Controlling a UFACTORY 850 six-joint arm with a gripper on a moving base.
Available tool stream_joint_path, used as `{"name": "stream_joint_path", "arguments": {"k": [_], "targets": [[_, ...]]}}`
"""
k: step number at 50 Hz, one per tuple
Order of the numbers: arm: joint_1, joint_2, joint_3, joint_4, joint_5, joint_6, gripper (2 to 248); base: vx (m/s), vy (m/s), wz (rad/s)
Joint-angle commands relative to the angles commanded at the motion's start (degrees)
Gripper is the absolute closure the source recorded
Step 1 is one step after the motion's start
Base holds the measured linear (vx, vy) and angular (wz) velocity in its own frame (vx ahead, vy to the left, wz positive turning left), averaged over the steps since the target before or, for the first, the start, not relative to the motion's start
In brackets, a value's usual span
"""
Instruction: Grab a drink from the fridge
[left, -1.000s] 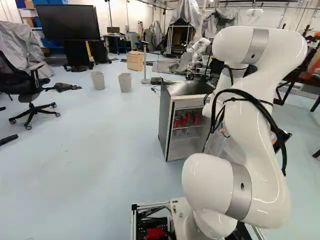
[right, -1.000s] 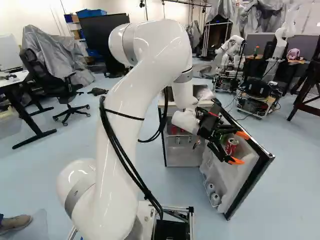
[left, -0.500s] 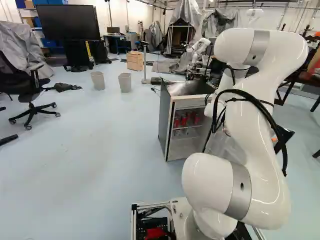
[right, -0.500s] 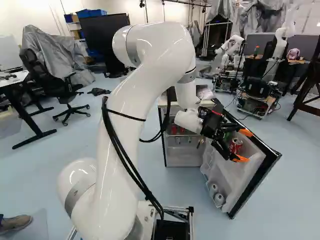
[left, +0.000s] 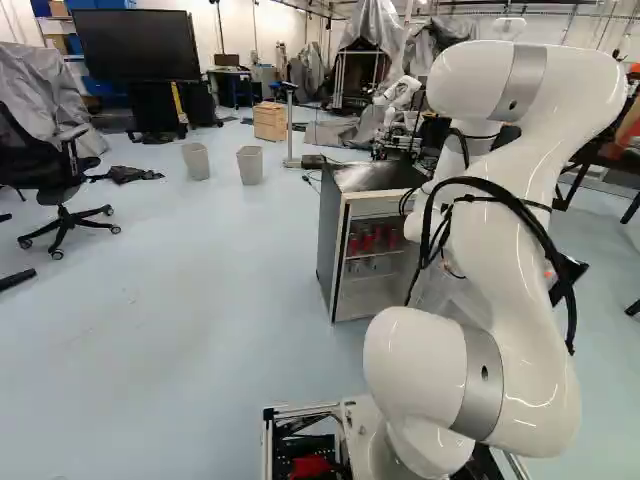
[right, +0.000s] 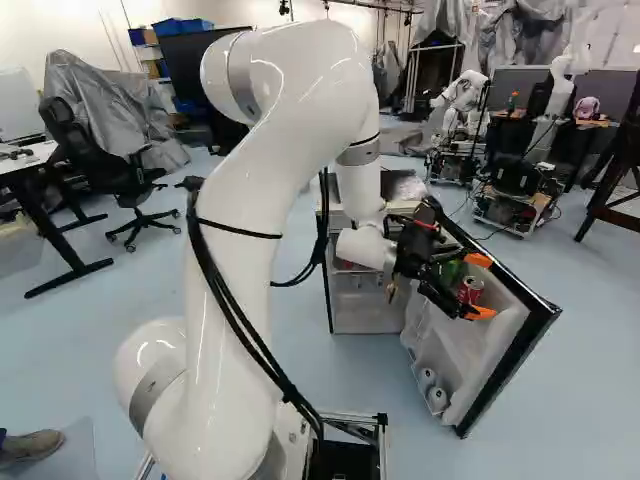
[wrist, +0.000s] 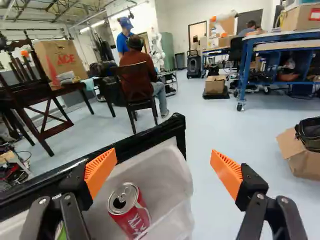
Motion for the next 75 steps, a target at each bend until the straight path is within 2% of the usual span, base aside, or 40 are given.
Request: {"name": "stream_joint_path", "arguments": {"k": [15, 48, 59, 75], "targets": [[1.2, 3.5, 6.1, -7.1, 0.0, 0.0, 3, 0.000, 0.000, 0.000], [5.1, 11.5, 18.6, -26.8, 0.0, 0.0, 3, 0.000, 0.000, 0.000], [5.4, 12.9, 20.6, -33.4, 0.0, 0.0, 3, 0.000, 0.000, 0.000], [5.5, 13.2, 20.9, -43.0, 0.0, 0.0, 3, 0.000, 0.000, 0.000]]}}
